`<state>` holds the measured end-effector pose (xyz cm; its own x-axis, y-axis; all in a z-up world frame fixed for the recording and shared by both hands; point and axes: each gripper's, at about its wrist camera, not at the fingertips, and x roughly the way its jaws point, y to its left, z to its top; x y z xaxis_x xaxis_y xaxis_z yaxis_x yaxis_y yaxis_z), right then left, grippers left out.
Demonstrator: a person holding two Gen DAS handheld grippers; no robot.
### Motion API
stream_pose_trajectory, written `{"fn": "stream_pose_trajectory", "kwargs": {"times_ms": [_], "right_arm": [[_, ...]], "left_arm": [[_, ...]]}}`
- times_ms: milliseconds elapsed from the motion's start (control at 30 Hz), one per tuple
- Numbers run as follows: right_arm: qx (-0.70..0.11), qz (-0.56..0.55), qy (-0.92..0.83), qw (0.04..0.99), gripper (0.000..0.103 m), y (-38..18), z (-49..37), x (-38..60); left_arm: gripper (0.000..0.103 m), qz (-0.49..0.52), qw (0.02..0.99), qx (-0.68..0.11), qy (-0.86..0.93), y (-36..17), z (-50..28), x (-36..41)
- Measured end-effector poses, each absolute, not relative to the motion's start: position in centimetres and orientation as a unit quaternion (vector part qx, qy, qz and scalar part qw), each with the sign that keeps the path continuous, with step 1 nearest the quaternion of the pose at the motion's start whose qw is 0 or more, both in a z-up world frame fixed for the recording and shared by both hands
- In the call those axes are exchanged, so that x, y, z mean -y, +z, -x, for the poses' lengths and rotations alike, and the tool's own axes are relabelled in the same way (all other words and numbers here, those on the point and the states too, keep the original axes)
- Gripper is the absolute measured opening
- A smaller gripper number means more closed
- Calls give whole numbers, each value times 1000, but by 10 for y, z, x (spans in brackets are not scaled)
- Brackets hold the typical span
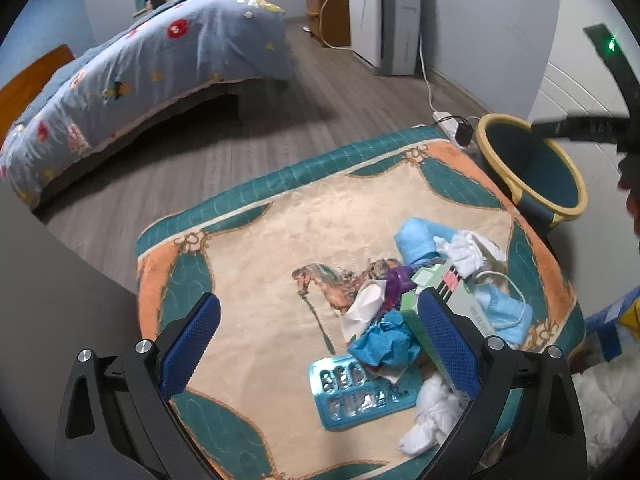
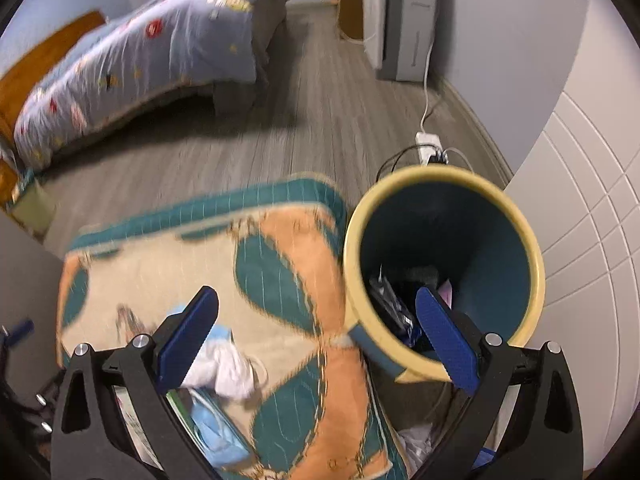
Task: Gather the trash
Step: 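Move both tools from the bin back over the cushion, then grasp the white tissue with the right tool while the left tool grasps the green medicine box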
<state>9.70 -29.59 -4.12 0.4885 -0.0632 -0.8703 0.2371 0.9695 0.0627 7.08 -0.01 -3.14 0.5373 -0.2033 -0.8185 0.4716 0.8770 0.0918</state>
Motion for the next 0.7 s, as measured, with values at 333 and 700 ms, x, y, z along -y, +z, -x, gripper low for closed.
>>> {"fn": "stream_pose_trajectory", "kwargs": {"times_ms": [333, 700], "right_arm": [[-534, 1, -8, 846, 97, -62, -55, 238], [-538, 15, 60, 841, 84, -80, -70, 228]], "left_arm": [[98, -98, 881, -439, -148, -4, -31, -18], [98, -66, 865, -475, -144, -48, 7, 41]]}}
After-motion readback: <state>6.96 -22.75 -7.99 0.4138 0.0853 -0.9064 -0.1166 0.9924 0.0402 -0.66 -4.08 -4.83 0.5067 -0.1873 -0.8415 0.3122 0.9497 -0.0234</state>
